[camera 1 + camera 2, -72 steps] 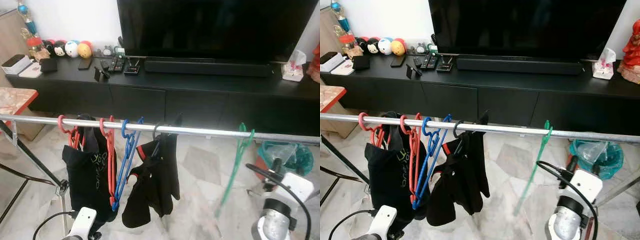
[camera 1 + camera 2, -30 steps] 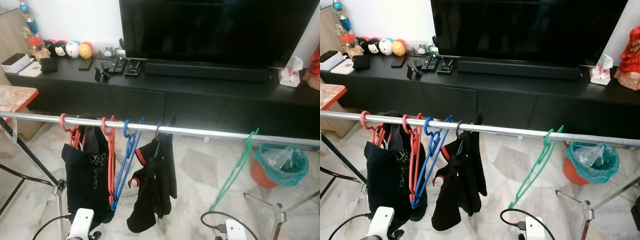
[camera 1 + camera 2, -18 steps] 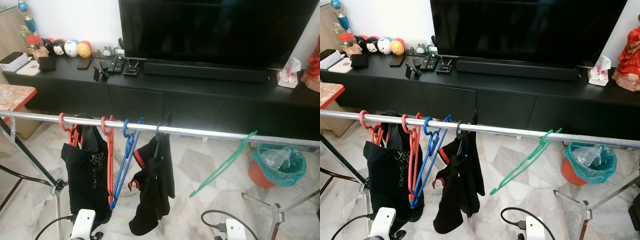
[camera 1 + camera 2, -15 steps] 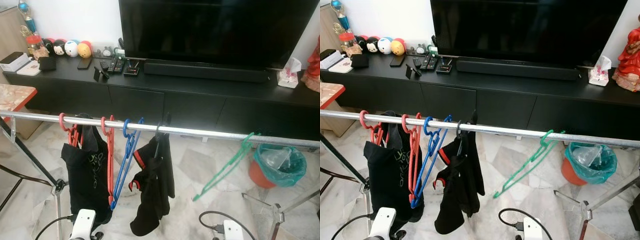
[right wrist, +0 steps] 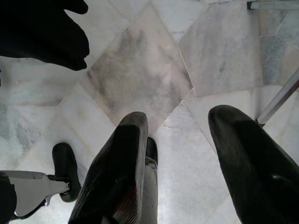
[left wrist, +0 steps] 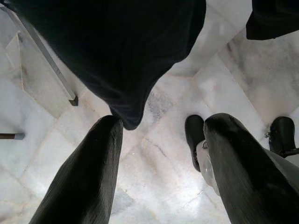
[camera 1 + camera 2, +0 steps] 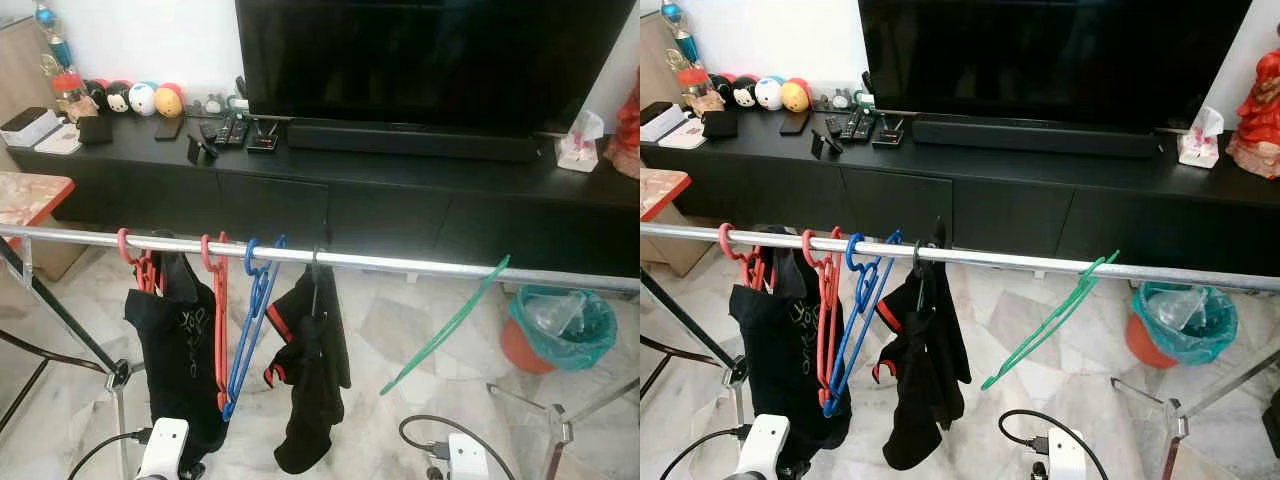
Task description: Hang hanger
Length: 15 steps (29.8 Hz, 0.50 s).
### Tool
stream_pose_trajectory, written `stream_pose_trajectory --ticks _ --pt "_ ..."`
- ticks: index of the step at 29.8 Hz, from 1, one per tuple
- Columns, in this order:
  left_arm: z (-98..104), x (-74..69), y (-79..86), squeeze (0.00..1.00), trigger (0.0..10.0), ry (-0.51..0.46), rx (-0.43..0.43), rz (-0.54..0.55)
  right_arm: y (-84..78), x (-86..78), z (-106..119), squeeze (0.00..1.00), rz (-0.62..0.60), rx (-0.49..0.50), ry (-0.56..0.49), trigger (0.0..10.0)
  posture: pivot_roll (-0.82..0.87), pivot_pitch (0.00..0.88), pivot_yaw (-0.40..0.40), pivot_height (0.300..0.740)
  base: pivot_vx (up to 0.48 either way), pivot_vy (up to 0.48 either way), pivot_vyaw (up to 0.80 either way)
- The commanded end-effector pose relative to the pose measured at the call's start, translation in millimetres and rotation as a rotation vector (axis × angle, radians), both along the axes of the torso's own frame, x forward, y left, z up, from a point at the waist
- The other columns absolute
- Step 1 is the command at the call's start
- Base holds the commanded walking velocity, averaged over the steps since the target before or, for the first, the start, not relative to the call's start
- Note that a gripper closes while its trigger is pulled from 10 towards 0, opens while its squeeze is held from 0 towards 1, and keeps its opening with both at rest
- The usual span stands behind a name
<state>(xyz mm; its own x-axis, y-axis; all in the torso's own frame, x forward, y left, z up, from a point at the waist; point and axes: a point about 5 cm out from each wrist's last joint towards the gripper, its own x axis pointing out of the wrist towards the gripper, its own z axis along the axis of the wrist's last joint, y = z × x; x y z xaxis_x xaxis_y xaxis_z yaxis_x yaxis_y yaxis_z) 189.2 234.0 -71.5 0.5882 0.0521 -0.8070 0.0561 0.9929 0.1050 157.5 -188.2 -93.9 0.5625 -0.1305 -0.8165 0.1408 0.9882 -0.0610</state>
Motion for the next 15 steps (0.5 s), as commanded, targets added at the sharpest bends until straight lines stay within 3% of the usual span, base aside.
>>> stream_pose_trajectory --ticks 1,15 --pt "-0.4 -2.5 3.8 0.00 10.0 0.013 0.010 -0.001 1.0 -5.5 -2.4 0.00 -0.031 0.011 0.012 10.0 0.02 0.000 0.033 0.740 0.000 0.000 0.00" --pt "-0.1 -1.7 3.3 0.00 10.0 0.005 0.006 0.008 1.4 -3.1 -1.3 0.00 -0.031 0.008 0.002 10.0 0.02 0.001 0.032 0.740 0.000 0.000 0.00"
